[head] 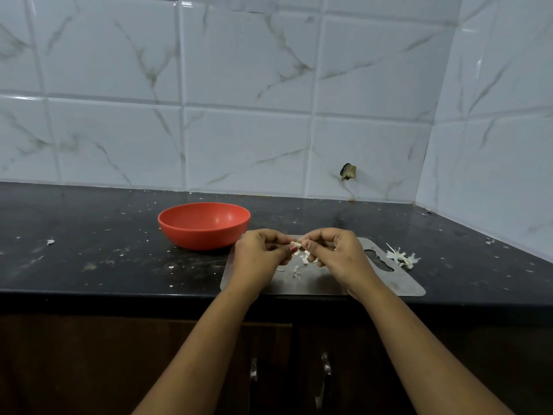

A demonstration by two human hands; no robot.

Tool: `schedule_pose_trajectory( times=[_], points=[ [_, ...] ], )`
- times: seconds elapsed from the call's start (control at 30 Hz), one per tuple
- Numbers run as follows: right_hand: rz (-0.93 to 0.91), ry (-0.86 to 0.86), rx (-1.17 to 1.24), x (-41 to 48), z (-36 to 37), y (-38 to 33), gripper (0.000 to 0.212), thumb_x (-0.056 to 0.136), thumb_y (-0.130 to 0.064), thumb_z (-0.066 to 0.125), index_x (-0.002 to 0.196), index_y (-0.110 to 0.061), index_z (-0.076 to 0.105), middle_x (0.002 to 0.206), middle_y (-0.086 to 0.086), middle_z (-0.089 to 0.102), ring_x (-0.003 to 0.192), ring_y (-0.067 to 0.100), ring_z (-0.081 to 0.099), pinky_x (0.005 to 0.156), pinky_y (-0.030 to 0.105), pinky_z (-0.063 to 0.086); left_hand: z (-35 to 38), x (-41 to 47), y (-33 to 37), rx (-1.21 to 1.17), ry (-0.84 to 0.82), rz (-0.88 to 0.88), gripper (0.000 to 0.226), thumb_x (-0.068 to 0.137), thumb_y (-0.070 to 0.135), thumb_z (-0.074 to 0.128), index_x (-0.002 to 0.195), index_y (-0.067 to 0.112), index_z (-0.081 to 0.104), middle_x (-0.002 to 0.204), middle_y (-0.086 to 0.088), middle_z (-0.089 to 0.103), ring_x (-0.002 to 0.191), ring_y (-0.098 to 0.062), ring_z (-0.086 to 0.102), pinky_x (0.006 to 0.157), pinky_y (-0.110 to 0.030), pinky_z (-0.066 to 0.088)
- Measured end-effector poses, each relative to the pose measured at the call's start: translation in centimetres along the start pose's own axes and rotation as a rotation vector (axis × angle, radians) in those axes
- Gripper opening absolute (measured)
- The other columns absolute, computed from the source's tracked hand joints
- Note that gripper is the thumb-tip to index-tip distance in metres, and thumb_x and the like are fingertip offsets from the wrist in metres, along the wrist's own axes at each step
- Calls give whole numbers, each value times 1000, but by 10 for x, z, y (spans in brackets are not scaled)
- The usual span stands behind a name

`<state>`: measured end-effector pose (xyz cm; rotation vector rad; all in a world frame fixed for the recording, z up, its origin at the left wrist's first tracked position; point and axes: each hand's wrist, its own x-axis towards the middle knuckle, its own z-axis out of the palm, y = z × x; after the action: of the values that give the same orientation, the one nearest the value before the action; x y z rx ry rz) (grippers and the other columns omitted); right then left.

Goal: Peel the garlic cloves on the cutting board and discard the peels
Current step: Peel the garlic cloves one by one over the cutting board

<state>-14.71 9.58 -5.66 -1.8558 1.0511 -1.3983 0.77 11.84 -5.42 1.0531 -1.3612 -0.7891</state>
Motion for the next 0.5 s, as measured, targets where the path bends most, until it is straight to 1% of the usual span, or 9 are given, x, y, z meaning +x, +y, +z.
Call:
schedule_pose_trajectory(
  times=[0.07, 0.17, 0.27, 0.37, 0.43, 0.5],
  points=[
    [-33, 11, -126, 0, 2, 1, 9, 89, -8, 67, 87, -15, 72, 75, -1, 71, 58, 6, 63, 55, 14, 45, 1, 1, -2, 34, 28, 14, 14, 78, -2, 74, 77, 12, 71, 71, -12, 71, 61, -14, 62, 66, -25, 56],
    [-103, 4, -366, -1, 5, 3, 13, 92, -13, 63, 87, -24, 69, 74, -5, 68, 63, 10, 63, 58, 18, 49, 1, 2, -5, 106, 49, 43, 9, 79, 2, 74, 87, 5, 74, 76, -12, 72, 65, -16, 65, 71, -27, 58],
    [-153, -44, -523, -3, 8, 4, 11, 94, -18, 57, 90, -20, 67, 76, -7, 64, 65, 10, 57, 61, 24, 47, 1, 1, -5, 150, 65, 62, 10, 81, 5, 73, 91, 5, 74, 77, -9, 73, 70, -19, 68, 73, -27, 58],
    [-178, -42, -568, -4, 8, 5, 11, 94, -16, 55, 88, -17, 64, 74, -3, 61, 63, 10, 54, 59, 29, 46, 1, -1, -4, 185, 52, 90, 7, 83, 7, 72, 89, 9, 74, 75, -5, 72, 69, -17, 66, 72, -25, 56],
    [-188, -30, -576, -5, 8, 4, 11, 93, -15, 54, 86, -15, 62, 76, -1, 61, 66, 13, 56, 61, 34, 48, 0, 0, -4, 173, 20, 88, 7, 84, 6, 71, 89, 9, 75, 77, -8, 72, 67, -15, 65, 72, -25, 56],
    [-190, -23, -568, -5, 8, 2, 11, 92, -14, 54, 85, -13, 62, 77, 0, 62, 69, 14, 57, 64, 34, 49, 0, 2, -5, 111, -10, 60, 8, 84, 3, 69, 89, 7, 74, 80, -12, 73, 68, -17, 64, 72, -26, 57]
  ],
)
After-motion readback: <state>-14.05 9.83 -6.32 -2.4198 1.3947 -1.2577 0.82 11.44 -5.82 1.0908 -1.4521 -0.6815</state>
